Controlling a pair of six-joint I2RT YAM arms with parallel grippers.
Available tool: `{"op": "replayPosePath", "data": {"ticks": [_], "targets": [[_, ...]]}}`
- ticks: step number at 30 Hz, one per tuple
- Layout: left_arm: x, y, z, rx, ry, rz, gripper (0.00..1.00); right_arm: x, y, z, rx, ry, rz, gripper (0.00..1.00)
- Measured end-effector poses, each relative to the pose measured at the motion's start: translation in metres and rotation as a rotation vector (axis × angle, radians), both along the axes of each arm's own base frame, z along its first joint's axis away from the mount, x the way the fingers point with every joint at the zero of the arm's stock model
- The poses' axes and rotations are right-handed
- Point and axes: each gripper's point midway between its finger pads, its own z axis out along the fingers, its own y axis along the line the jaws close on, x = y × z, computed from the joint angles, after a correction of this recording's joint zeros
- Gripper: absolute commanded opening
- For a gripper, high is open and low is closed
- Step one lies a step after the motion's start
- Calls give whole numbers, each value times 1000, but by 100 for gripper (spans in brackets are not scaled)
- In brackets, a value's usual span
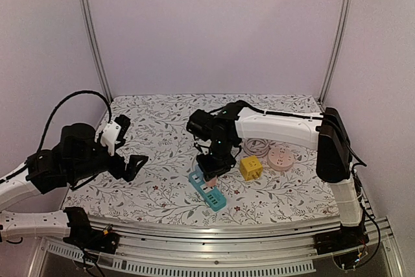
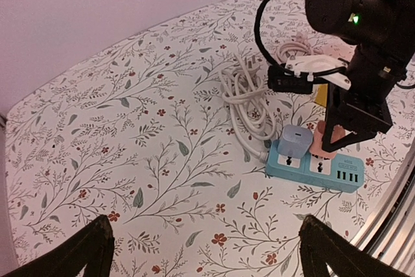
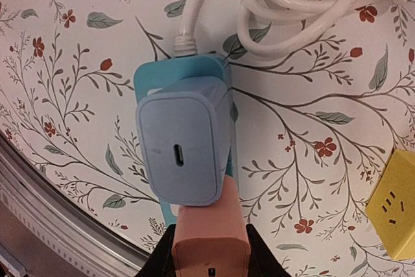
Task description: Insert the plug
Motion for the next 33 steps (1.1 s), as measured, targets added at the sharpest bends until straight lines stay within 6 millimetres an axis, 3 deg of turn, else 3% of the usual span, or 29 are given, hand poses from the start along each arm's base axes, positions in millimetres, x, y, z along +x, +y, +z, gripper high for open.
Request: {"op": "replayPosePath", "data": {"ticks": [22,33], "targets": [[2,0,-3,15,3,6,99,-3,-3,0,-6,7,-1,0],[2,0,-3,17,4,7,99,-7,-10,-10,-22,19,-6,0]]}}
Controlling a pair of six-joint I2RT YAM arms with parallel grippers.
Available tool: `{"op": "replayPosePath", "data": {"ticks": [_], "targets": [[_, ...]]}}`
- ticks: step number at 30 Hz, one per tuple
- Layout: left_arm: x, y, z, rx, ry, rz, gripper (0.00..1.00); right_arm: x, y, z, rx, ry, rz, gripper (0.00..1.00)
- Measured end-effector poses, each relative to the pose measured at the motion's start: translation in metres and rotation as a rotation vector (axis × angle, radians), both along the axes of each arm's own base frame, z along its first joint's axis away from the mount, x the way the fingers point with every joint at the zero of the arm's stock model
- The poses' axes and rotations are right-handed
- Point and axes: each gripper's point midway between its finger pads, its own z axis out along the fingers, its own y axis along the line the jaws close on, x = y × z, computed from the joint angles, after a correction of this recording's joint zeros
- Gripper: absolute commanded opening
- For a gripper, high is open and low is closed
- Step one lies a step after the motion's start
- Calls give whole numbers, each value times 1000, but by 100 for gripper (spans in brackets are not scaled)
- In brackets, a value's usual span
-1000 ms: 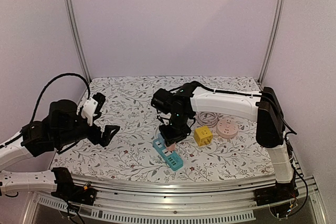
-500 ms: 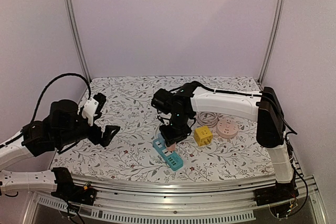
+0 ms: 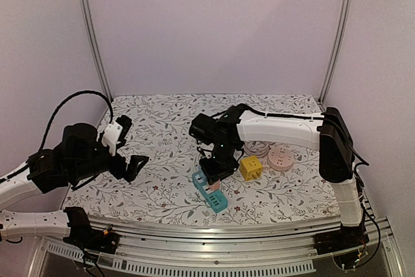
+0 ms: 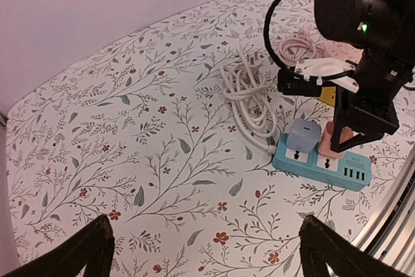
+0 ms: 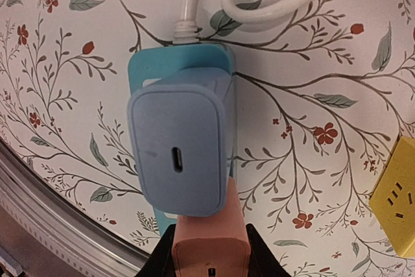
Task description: Insert the plug
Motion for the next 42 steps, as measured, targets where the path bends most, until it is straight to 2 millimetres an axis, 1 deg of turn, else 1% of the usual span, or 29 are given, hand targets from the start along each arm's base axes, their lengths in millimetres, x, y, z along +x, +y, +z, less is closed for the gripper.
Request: {"op": "replayPosePath", "data": {"ticks": [8,15,28,37,42], "targets": [[0,0,0,0,0,0,100,1,-1,0,-11,-9,-29,0],[0,0,1,-2,-3,0,99,-4,0,0,-51,-53,-70,0],[1,4,3,-3,-17,12,100,-5,0,-1,-91,-79,-128,0],[1,4,3,0,-18,15,99,-5,2,-4,-84,-81,-136,1],[1,4,2,1,-18,13,100,-10,6,-4,-79,-87,-83,0]]}}
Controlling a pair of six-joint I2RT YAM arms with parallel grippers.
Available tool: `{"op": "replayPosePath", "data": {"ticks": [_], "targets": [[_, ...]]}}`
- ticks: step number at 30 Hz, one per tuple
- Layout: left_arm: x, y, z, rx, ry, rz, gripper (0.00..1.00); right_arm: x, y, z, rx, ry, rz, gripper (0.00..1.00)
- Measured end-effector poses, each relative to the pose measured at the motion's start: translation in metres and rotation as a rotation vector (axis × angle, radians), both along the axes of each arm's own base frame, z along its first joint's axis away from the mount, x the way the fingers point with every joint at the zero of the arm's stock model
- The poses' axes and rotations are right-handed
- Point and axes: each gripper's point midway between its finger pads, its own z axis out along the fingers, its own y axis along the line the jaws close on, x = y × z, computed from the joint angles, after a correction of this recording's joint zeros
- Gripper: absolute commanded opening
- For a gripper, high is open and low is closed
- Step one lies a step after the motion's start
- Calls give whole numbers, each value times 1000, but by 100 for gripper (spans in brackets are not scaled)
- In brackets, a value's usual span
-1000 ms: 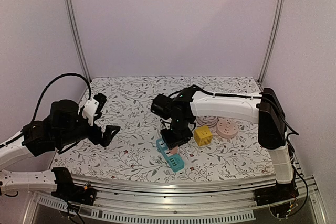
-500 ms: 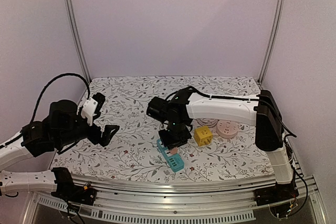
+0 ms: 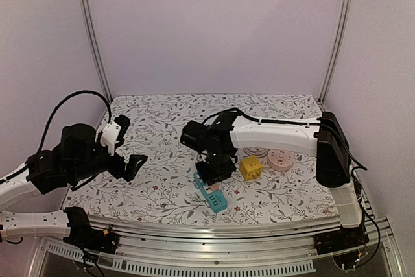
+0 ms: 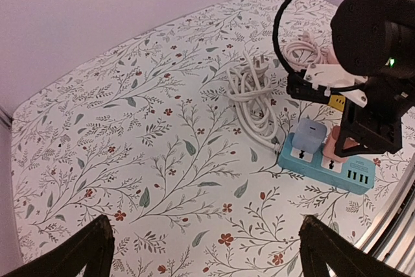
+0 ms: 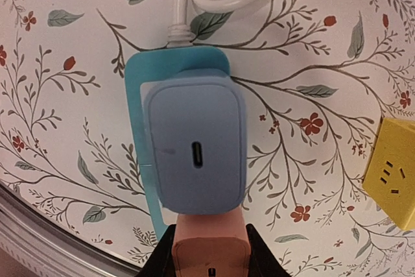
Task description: Insert the plug
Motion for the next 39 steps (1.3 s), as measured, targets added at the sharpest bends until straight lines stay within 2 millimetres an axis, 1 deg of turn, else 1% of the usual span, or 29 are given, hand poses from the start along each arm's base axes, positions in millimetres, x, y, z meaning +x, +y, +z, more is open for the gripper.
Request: {"op": "replayPosePath", "data": {"ticks": [2,3,5,11,15,20,25,31,39], "targets": [[0,0,0,1,0,-1,99,-1,0,-3,-7,-2,23,0],[0,0,0,1,0,-1,100,-2,0,-7,-18,-2,40,0],[0,0,0,1,0,-1,100,-4,3,-7,-7,-9,57,0],[0,0,0,0,-1,0,99,-3,2,-8,-17,-26,30,0],[0,0,0,1,-1,0,99,-3,2,-8,-12,-31,6,5],[0,0,0,1,-1,0,100,-3,4,-5,-1,-36,-11,19],[0,0,0,1,-1,1,99,-2,4,-2,4,-36,-16,29],[0,1,0,1,-2,3,99,-7,7,2,10,-9,-25,55],[0,1,1,0,-4,4,100,-5,22,25,70,-25,-27,68]]}}
